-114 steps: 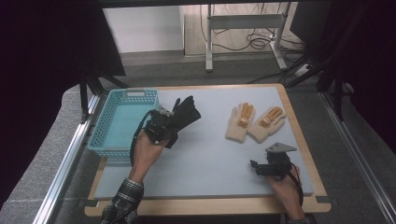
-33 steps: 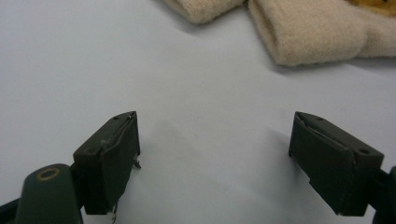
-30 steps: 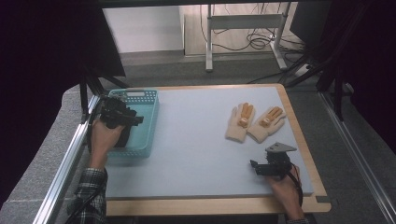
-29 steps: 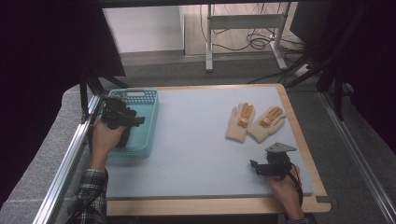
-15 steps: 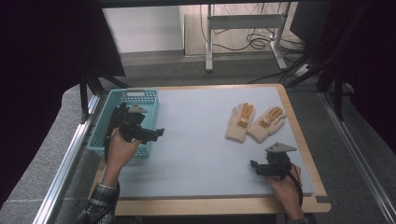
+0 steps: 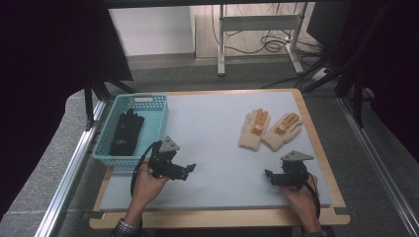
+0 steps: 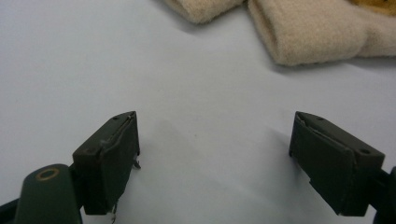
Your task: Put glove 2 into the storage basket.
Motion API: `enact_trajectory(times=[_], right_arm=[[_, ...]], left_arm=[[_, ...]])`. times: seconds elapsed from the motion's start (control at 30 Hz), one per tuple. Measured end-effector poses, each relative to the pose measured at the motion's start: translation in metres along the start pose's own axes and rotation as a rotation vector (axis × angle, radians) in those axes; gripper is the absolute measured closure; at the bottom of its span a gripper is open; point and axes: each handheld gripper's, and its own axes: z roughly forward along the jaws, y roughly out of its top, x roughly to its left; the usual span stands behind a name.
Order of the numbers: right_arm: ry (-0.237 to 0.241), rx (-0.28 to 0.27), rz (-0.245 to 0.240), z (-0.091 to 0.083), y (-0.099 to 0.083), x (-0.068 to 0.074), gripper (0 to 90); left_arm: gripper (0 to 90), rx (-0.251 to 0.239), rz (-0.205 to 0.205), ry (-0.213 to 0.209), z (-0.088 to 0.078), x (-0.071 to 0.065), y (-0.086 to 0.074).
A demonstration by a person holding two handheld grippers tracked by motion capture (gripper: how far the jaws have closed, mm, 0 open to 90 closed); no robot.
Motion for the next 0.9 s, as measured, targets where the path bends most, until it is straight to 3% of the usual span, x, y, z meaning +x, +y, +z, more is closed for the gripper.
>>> enact_trajectory(times=[0.13, 0.3, 0.4, 0.5, 0.57, 0.67, 0.9], right_arm=[[0.000, 0.000, 0.001, 0.000, 0.000, 0.000, 15.7], [0.001, 0.000, 0.001, 0.000, 0.000, 0.000, 15.7], [0.001, 0.000, 0.000, 0.000, 0.000, 0.000, 15.7], [0.001, 0.000, 0.001, 0.000, 0.000, 0.000, 15.7], [0.001, 0.000, 0.001, 0.000, 0.000, 0.000, 15.7], [0.003, 0.001, 0.003, 0.000, 0.000, 0.000, 15.7], [0.006, 0.001, 0.009, 0.000, 0.000, 0.000, 16.6]], left_arm=[[0.3, 0.025, 0.006, 0.002, 0.012, -0.009, -0.017], [0.5, 0.046, -0.045, -0.004, 0.024, -0.011, -0.038], [0.8, 0.066, -0.062, 0.021, 0.031, -0.011, -0.049], [0.8, 0.091, -0.055, 0.052, 0.036, -0.010, -0.057], [0.7, 0.113, -0.042, 0.067, 0.039, -0.010, -0.060], [0.0, 0.089, -0.081, 0.039, 0.039, -0.006, -0.064], [0.1, 0.091, -0.074, 0.042, 0.039, -0.007, -0.065]])
